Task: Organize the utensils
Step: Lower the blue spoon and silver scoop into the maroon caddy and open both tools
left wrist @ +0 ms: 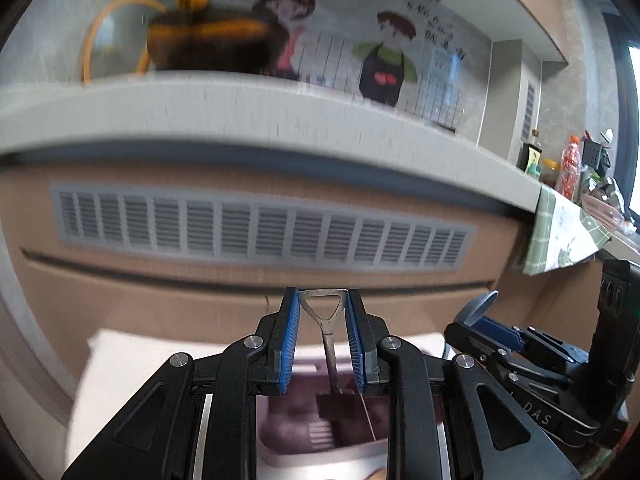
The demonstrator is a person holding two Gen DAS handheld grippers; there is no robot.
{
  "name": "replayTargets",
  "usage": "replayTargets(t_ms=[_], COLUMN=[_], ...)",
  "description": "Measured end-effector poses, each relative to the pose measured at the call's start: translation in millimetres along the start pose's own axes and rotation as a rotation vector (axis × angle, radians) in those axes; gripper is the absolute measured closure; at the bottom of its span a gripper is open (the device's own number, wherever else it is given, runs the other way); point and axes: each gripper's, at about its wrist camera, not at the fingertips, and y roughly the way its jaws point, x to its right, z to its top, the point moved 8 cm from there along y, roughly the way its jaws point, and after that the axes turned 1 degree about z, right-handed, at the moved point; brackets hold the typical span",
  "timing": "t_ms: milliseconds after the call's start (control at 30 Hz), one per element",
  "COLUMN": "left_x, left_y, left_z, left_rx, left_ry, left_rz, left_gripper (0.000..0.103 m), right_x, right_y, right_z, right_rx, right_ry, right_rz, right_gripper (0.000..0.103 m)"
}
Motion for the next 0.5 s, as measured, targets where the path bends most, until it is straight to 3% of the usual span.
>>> replayTargets(t_ms=[167, 300, 333, 500], left_x=[-6, -7, -8, -17], left_y=[20, 21, 20, 4], left_z=[-30, -40, -43, -51], left_rx=[-0.065, -0.079, -0.089, -0.082], left_ry=[-0.04, -0.044, -0.043, -0.03], left_rz=[-0.02, -0.02, -0.02, 0.031], left_gripper=[0.077, 0.056, 0.056, 0.055], right_x=[5, 6, 5, 6], right_y=[15, 20, 20, 1], right_z=[-34, -53, -55, -49], right_rx=[-0.111, -0.176, -0.191, -0.153], right_ry=[0.015, 0.032, 0.034, 0.037], right_rz=[-0.008, 0.04, 0.048, 0.042], right_gripper=[0.071, 0.069, 0.069, 0.069])
